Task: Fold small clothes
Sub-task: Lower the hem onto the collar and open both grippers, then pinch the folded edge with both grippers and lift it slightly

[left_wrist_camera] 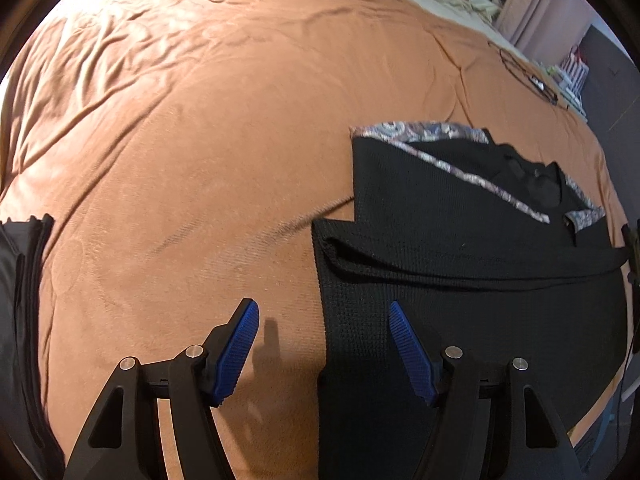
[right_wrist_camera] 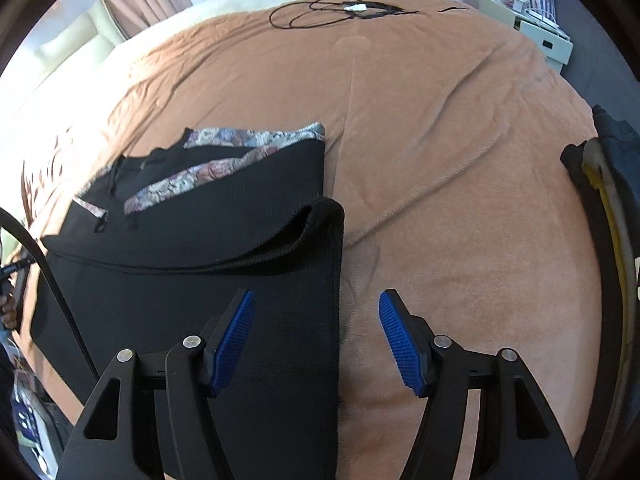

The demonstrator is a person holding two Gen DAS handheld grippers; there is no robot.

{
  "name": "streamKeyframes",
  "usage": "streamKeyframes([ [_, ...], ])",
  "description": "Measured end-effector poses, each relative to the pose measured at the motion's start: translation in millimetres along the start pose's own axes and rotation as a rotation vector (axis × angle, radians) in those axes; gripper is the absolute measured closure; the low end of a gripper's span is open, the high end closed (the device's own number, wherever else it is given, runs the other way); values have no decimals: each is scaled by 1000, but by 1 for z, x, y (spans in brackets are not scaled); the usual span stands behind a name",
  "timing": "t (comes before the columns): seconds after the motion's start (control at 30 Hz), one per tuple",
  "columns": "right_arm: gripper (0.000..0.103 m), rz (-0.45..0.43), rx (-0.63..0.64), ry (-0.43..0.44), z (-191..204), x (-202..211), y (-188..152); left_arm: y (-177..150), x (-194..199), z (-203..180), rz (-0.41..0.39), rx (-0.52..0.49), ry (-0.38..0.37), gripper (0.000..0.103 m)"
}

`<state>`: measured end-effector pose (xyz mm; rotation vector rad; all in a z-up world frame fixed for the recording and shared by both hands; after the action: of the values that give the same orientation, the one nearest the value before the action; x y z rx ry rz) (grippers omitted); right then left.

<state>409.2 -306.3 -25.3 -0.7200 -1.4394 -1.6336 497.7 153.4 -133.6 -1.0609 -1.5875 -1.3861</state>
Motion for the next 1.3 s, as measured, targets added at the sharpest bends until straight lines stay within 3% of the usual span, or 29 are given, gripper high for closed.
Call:
streamKeyframes([
  [0.37, 45, 33, 30, -28, 8, -41, 19, 23, -31, -4, 24, -14, -3, 37],
  [0.8, 74, 10, -24, 4, 2, -76, 57, 58, -47, 3, -17, 49, -64, 51],
  [1.13, 84, -8, -104, 104, -15, -77, 60, 50, -37, 25, -15, 132, -199, 66],
  [1.2, 87, -13, -122, 117, -18, -76, 59, 48, -37, 30, -17, 147, -211, 70],
  [1.3, 93, -25, -140, 137, -21, -73, 57, 45, -39, 40, -15, 207, -255, 85],
])
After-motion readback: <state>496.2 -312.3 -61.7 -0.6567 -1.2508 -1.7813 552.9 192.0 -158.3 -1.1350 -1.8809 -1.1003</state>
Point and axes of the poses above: each gripper's, at about its wrist camera, not at the fingertips, and x roughly against the way its jaws point, z to its left, y to its top, the point moved 1 cm from there along -x, roughly the way its jaws point, and after that the axes turned 1 degree about z, right-handed, at the moved point
